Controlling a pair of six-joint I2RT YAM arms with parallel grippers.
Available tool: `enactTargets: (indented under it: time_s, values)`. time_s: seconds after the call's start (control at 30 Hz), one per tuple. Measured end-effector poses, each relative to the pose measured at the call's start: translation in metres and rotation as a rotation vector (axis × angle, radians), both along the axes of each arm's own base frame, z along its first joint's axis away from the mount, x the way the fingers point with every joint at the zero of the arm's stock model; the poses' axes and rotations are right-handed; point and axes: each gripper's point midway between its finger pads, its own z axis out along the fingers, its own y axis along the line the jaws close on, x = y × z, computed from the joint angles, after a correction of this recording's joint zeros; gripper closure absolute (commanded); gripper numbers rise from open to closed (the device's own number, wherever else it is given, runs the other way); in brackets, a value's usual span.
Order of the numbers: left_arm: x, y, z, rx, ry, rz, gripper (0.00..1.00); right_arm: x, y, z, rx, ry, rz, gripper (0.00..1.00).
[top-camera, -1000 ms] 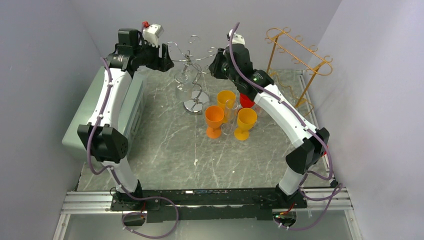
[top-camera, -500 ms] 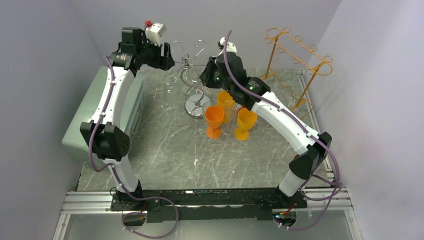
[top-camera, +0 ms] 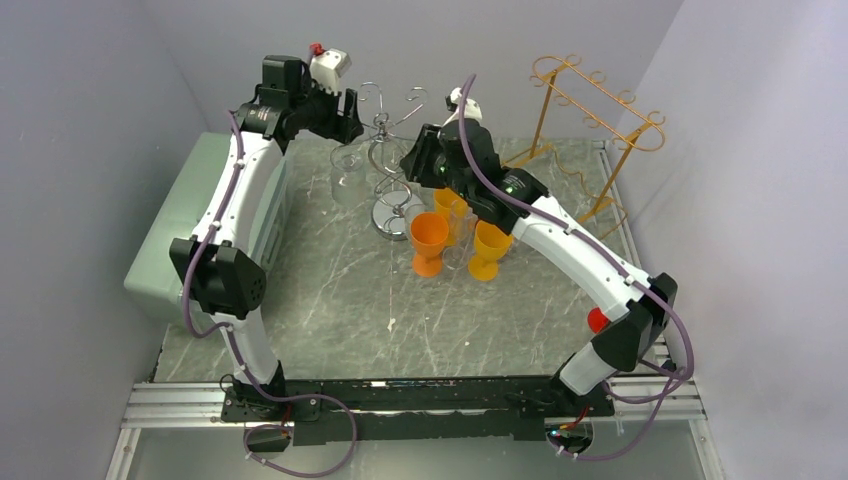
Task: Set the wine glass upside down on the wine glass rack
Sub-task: Adjust the wine rack at the center of the board, then move the wine glass to the center of the board.
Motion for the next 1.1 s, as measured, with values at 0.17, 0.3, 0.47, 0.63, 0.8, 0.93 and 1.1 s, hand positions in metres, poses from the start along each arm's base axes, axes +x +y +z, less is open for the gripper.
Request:
enactTargets:
  time_s: [0.17,0.3,0.47,0.63,0.8,0.93,1.1]
  values:
    - [0.000,-0.001,-0.001,0.006,-0.001,0.002,0.21,-0.003,-0.003,-0.005,-0.011,0.011,-0.007,0.39]
    - [0.000,-0.001,0.000,0.007,-0.002,0.006,0.21,0.000,-0.010,-0.007,-0.031,0.013,-0.021,0.32]
    - [0.001,-0.001,0.001,0.007,-0.007,0.006,0.19,0.001,-0.035,-0.001,-0.058,0.008,-0.061,0.27]
    - [0.002,-0.001,0.001,0.007,-0.012,0.009,0.13,-0.011,-0.067,0.019,-0.091,-0.029,-0.104,0.25]
    - [0.000,-0.003,0.006,-0.003,-0.013,0.005,0.15,-0.026,-0.082,0.023,-0.131,-0.046,-0.102,0.26]
    - [0.000,-0.004,0.011,-0.010,-0.022,0.002,0.16,-0.043,-0.073,0.002,-0.199,-0.031,-0.047,0.31]
    - [0.000,-0.004,0.011,-0.009,-0.022,0.001,0.16,-0.064,-0.055,-0.042,-0.283,0.024,0.034,0.46]
